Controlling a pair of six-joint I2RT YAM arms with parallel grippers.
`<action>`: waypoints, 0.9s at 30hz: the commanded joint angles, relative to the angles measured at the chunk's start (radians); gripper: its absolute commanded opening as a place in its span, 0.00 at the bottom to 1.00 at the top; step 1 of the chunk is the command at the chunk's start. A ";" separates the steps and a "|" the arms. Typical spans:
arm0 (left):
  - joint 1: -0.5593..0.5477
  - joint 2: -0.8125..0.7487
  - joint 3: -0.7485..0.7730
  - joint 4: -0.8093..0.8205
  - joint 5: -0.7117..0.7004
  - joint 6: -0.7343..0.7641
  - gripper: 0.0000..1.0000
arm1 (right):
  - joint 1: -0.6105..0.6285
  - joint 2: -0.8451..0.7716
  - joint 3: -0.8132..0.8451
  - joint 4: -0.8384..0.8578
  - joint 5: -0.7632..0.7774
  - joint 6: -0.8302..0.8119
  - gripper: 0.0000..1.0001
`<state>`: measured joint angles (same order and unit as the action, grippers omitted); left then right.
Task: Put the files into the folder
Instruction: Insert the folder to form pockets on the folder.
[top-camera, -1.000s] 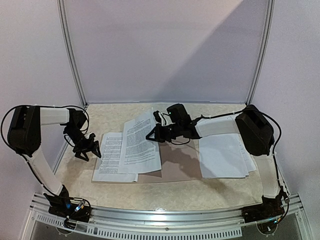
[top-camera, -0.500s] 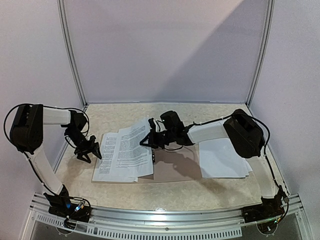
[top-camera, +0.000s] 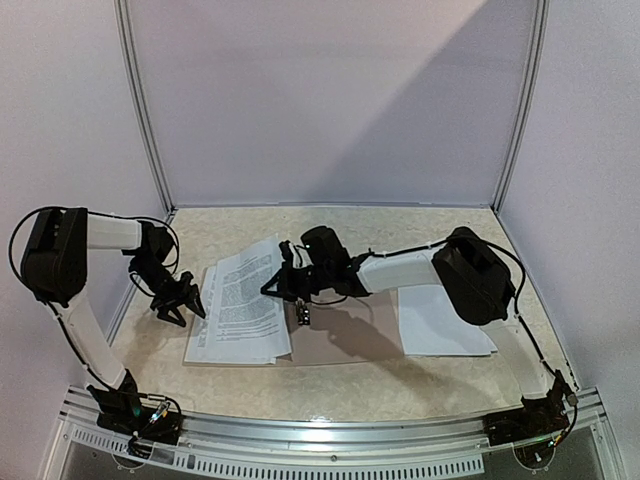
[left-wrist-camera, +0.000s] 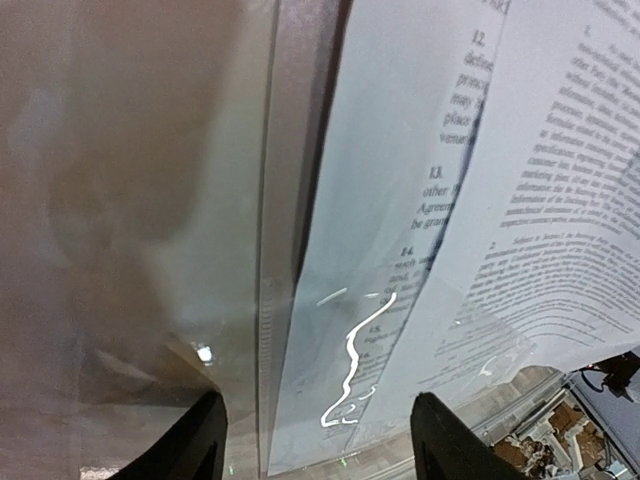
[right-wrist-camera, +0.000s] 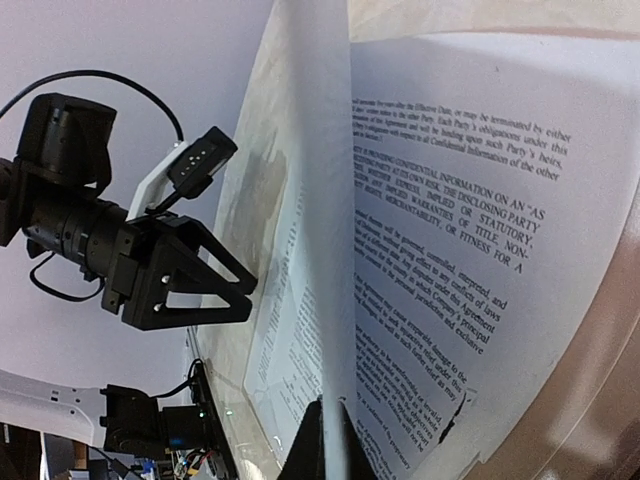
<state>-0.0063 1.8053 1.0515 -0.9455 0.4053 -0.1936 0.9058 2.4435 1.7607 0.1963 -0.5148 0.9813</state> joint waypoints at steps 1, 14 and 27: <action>-0.004 0.046 -0.036 0.058 0.027 -0.004 0.65 | 0.014 0.041 0.011 -0.008 0.053 0.050 0.00; -0.006 0.040 -0.039 0.058 0.035 -0.005 0.63 | 0.018 0.050 0.011 -0.100 0.114 0.101 0.19; -0.006 0.037 -0.039 0.058 0.026 -0.005 0.62 | 0.023 -0.039 -0.020 -0.230 0.031 0.114 0.12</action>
<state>-0.0063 1.8080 1.0435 -0.9363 0.4507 -0.1997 0.9207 2.4603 1.7603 0.0425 -0.4355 1.0775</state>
